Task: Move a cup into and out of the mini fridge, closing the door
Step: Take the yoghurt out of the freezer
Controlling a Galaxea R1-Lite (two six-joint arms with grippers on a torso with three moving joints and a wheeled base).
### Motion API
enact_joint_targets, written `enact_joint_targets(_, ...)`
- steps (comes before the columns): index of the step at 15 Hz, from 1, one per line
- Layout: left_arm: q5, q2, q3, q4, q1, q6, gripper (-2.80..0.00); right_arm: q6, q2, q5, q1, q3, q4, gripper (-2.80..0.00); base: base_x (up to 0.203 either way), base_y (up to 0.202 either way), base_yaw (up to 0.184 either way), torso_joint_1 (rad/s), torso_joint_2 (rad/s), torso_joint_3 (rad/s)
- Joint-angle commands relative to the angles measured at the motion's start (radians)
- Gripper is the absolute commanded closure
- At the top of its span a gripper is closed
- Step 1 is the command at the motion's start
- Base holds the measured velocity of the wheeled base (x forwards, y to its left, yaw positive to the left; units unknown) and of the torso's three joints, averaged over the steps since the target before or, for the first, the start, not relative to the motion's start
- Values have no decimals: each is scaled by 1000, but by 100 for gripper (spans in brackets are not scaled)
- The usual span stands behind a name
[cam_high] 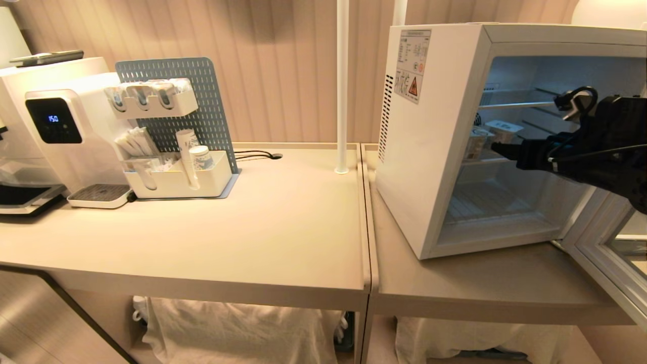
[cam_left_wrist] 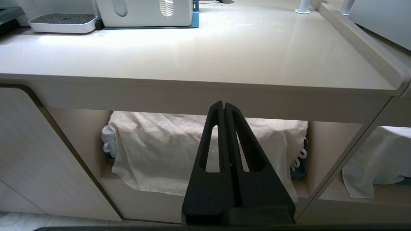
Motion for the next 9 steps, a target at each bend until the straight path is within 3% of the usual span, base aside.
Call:
enact_joint_targets(1,-1,2,0,-1,0,0,0,1,91,-2,1,-52,-22,-280,0,0,0,0,0,0)
enact_joint_targets(6,0,2,0,0,0,0,0,6,241,-8,1,-163,-29,-280,0,0,0,0,0,0)
enact_joint_targets(9,0,2,0,1,0,0,0,7,283,-53,1,-233,-29,-280,0,0,0,0,0,0)
